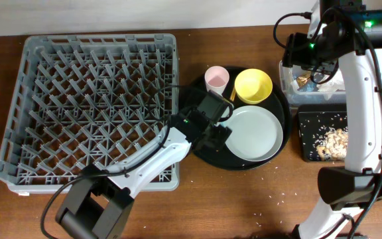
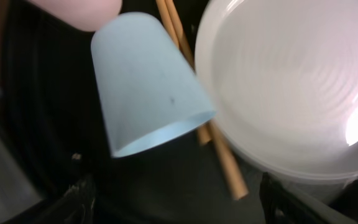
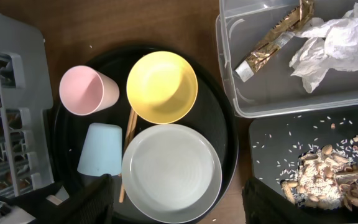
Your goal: Sort waste into correct bins and load items into the dishwasher rack
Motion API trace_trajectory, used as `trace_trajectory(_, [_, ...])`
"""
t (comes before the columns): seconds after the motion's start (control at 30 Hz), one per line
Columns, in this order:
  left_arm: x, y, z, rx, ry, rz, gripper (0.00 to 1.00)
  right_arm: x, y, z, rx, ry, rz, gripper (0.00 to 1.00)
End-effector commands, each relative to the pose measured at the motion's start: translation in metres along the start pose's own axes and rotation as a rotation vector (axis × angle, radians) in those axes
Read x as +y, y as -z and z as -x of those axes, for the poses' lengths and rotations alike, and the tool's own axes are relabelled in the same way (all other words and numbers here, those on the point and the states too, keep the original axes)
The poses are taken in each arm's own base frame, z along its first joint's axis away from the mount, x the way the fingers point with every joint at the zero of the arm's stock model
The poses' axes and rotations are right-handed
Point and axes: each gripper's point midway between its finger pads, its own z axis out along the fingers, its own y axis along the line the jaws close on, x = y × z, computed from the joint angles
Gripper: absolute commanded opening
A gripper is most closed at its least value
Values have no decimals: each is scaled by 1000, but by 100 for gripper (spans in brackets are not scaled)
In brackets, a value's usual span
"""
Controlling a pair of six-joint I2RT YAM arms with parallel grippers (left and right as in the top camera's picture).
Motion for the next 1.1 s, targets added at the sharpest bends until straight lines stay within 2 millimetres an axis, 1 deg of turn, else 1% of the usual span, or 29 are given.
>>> trace_trajectory(0.0, [21,-1,-4,49,-477,113,86,1,-2,-2,11,6,6,68])
trace_trajectory(0.07, [20,-12,-4,52,-600,115,87,1,-2,-2,11,6,6,68])
trace_trajectory(0.1, [20,-26,4,19,-595,129,87,1,-2,-2,11,6,6,68])
trace_trajectory(0.13, [19,-34,4,17,-594,130,87,1,-2,-2,11,6,6,68])
trace_trajectory(0.2, [18,-53,-5,41,-600,124,86,1,-2,-2,11,6,6,68])
trace_trajectory(0.23, [21,-59,-7,54,-601,147,84,1,-2,-2,11,6,6,68])
trace_trajectory(0.27, [33,-65,-7,70,-598,221,71,1,-2,-2,11,6,6,68])
trace_trajectory(0.3, [40,-66,-4,67,-593,265,58,1,-2,-2,11,6,6,68])
trace_trajectory(0.37, [46,-63,8,30,-576,314,35,1,-2,-2,11,6,6,68])
trace_trajectory(0.4, [46,-63,10,22,-573,319,30,1,-2,-2,11,6,6,68])
trace_trajectory(0.43, [45,-63,11,15,-573,319,19,1,-2,-2,11,6,6,68])
trace_trajectory(0.5, [45,-63,12,12,-567,319,3,1,-2,-2,11,6,6,68])
trace_trajectory(0.53, [44,-63,12,11,-569,319,1,1,-2,-2,11,6,6,68])
trace_trajectory(0.67, [35,-60,4,44,-590,299,1,1,-2,-2,12,10,6,68])
trace_trajectory(0.7, [35,-55,2,50,-564,295,1,0,-2,-3,15,10,5,68])
trace_trajectory(0.8, [36,-28,7,24,-426,284,1,0,-2,-3,15,10,5,68])
trace_trajectory(0.9, [13,39,18,-68,-294,85,1,1,-2,-3,15,10,5,68])
trace_trajectory(0.93, [9,55,21,-95,-263,38,1,1,-2,-3,15,10,5,68])
trace_trajectory(0.97, [7,76,24,-128,-218,-24,1,1,-2,-3,17,9,9,73])
trace_trajectory(1.0, [6,101,26,-172,-153,-121,1,6,-3,-4,24,9,35,73])
trace_trajectory(1.03, [5,114,28,-201,-124,-188,1,11,-3,-5,33,9,64,73])
trace_trajectory(1.07, [5,133,32,-249,-70,-300,1,21,-6,-10,59,22,127,73])
